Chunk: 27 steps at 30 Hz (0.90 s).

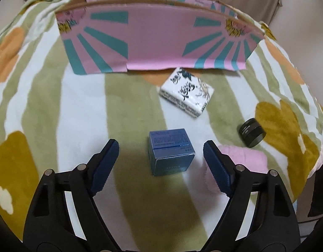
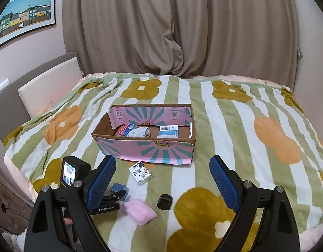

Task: Organize objects
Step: 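Grasp the blue PROYA box with the left gripper and lift it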

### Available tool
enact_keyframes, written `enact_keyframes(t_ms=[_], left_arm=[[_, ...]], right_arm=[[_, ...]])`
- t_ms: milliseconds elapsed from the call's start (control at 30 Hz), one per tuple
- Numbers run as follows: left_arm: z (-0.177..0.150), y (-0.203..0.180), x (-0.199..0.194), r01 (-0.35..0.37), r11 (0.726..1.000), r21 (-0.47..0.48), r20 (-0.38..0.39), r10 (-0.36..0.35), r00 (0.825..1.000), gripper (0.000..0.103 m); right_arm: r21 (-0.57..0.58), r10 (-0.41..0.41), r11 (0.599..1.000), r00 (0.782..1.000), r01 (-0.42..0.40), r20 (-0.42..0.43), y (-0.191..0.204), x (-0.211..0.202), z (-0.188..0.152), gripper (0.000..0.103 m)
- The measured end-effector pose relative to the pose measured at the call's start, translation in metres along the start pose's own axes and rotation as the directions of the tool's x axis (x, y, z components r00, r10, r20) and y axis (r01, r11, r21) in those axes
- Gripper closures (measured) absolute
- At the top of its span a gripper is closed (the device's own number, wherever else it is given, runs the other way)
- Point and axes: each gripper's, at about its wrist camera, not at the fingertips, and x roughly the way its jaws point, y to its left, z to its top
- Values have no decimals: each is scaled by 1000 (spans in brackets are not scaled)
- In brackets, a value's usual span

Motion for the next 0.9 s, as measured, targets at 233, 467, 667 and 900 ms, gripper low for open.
enact_keyframes(t_ms=[233,467,667,900], left_arm=[[-1,-1,15,2,1000,-9,-33,-2,999,47],[-2,-6,17,8,1000,11,-31,-8,999,65],[-1,-6,10,0,1000,12,-9,0,1000,65],[8,-2,-10,4,1000,-1,35,-4,999,65]], right_arm=[[5,1,1000,1000,-1,-26,-5,7,-4,14],[8,7,1000,999,-6,-39,-7,12,-5,14],[3,11,1000,999,-11,-41,-7,14,-5,14],[4,19,1000,999,-19,-40,-7,16,-6,14]])
